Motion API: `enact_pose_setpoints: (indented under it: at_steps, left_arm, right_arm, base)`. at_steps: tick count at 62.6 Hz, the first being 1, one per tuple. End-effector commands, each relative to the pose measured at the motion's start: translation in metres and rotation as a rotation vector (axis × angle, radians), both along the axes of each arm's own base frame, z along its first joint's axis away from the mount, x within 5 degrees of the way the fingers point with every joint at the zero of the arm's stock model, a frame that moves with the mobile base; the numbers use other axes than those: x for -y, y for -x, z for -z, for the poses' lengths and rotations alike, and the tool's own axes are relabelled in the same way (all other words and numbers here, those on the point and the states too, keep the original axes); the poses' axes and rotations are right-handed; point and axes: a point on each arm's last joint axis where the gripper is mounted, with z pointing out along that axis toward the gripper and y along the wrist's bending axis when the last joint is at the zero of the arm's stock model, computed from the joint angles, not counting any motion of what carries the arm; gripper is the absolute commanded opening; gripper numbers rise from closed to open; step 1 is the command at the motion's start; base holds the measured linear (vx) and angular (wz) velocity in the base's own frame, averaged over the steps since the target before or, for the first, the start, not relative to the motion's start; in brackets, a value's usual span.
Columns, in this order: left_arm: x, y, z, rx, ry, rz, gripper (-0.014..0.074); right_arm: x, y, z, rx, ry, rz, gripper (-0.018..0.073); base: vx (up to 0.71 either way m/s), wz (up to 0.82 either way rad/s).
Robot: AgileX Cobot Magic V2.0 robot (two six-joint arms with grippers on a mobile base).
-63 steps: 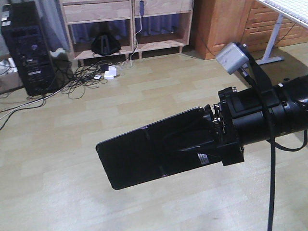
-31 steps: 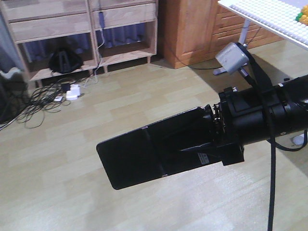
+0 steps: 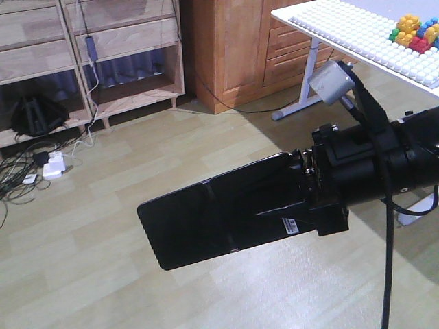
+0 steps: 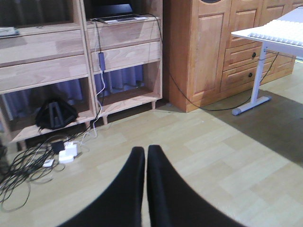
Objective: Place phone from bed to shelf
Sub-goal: 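Drive the base away from the bed toward the wooden shelf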
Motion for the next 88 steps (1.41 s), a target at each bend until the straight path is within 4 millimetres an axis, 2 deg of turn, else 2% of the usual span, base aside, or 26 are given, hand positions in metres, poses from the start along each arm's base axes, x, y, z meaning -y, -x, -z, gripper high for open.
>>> enact_pose_setpoints:
  at_steps: [1,88]
  left_arm:
    - [-0.0002,-0.0002,-0.0044,0.071,0.005,-0.003,0.0001]
    - [-0.0002,-0.0002,-0.0044,0.071,0.005,-0.003,0.0001]
  right_arm:
    - [-0.0018,0.0118,-0.0202,0.003,-0.093,-0.053,-0.0002]
    - [-0.0018,0.0118,-0.0202,0.003,-0.093,-0.053,-0.0002]
  base:
    - [0.49,-0.11]
    - [0.48,0.00]
